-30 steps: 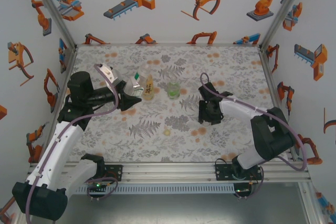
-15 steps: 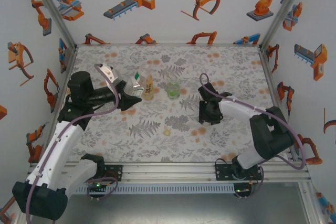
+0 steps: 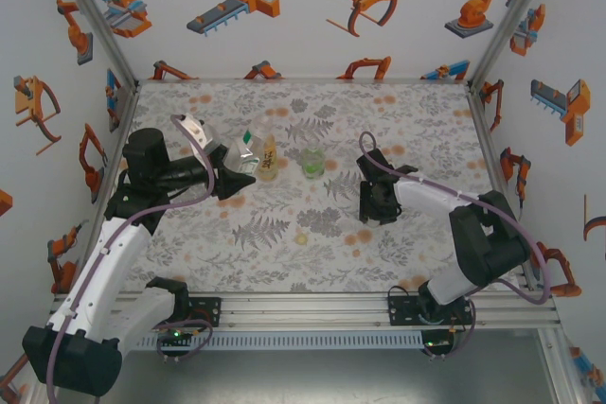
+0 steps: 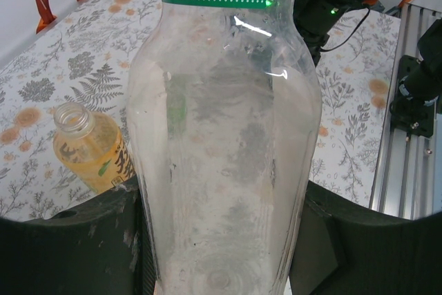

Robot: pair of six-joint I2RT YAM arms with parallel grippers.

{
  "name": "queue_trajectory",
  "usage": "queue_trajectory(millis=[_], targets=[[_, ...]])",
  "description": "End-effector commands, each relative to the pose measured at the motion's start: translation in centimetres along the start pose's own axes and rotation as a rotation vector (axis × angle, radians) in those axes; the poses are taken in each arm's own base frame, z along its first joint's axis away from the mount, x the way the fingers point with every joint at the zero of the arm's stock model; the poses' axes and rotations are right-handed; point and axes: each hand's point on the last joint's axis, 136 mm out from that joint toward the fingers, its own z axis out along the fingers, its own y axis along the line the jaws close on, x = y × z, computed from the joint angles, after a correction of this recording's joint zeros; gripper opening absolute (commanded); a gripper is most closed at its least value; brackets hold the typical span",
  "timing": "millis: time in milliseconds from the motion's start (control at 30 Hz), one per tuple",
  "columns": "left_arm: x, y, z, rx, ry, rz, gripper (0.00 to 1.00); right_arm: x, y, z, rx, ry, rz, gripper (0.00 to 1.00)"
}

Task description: Screw on the bottle caps

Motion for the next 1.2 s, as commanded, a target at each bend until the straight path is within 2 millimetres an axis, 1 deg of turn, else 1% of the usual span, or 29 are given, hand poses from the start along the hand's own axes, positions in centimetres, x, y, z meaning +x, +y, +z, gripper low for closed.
queue_trajectory(millis=[0, 367, 833, 1167], targets=[[-1.59, -0.35, -0.27, 0.019, -0.033, 0.04, 0.0, 0.77, -0.39, 1.21, 0.031, 0.033, -0.013, 0.47], [-1.46, -0.29, -0.11, 0.027, -0.028, 0.03, 0.0, 1.02, -0.58, 1.25, 0.039, 0.041, -0.021, 0.47], [-1.42, -0.32, -0.02, 0.034, -0.027, 0.026, 0.0, 0.93, -0.75, 1.35, 0.056, 0.047, -0.026, 0.5], [-1.57, -0.42, -0.1, 0.035, -0.031, 0.03, 0.0, 0.92, -0.8, 1.33, 0.058, 0.046, -0.026, 0.48]])
